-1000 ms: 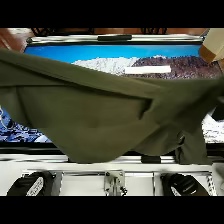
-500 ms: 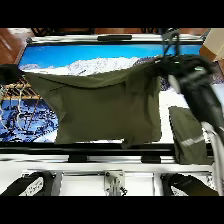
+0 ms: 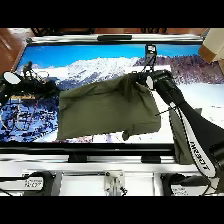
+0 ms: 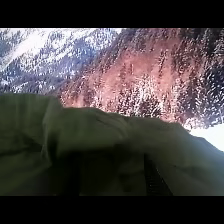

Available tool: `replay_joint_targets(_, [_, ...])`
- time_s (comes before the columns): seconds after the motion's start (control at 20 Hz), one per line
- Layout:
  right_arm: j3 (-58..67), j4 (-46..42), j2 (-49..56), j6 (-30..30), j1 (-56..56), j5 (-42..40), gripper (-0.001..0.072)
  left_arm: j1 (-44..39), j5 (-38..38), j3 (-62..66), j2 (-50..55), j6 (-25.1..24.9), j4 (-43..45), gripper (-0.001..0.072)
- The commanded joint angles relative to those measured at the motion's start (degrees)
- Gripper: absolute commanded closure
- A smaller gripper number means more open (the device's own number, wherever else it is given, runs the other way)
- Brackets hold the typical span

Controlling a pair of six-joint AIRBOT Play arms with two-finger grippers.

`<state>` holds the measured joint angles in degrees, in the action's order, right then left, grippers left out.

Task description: Fold the shirts.

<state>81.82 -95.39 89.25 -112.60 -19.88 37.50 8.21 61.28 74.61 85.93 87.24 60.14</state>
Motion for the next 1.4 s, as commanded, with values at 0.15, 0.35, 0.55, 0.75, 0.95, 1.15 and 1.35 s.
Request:
replay_joint_targets(0.15, [0.7,3.7,-12.0,19.1,6.6,25.7,0.0219,9.9,32.3,2.2,0.2,-8.2,1.2,0.0202])
replay_joint_targets(0.35, [-0.1,6.6,-17.1,29.0,15.9,45.7,0.0219,15.8,28.2,-13.0,-10.6,-11.3,9.1,0.0188])
replay_joint_targets(0.55, [-3.8,15.5,-17.9,29.9,23.3,47.7,0.0219,19.2,21.2,-28.8,-13.5,-14.9,4.5,0.0141])
replay_joint_targets(0.75, [-5.5,17.7,-17.9,29.9,23.3,47.5,0.0219,18.9,11.0,-36.6,-12.7,-16.7,-2.8,0.0142])
replay_joint_targets(0.95, [-5.5,16.7,-17.9,29.9,23.3,47.3,0.0218,16.7,7.7,-38.4,-10.0,-18.5,-6.5,0.0142])
replay_joint_targets(1.15, [-7.4,16.0,-17.5,29.9,23.3,46.9,0.0219,13.0,4.8,-38.4,-7.6,-18.6,-8.7,0.0313])
replay_joint_targets(1.35, [-21.0,18.4,-17.5,29.9,25.9,38.4,0.0218,11.9,5.4,-38.4,-8.3,-18.7,-9.6,0.0655])
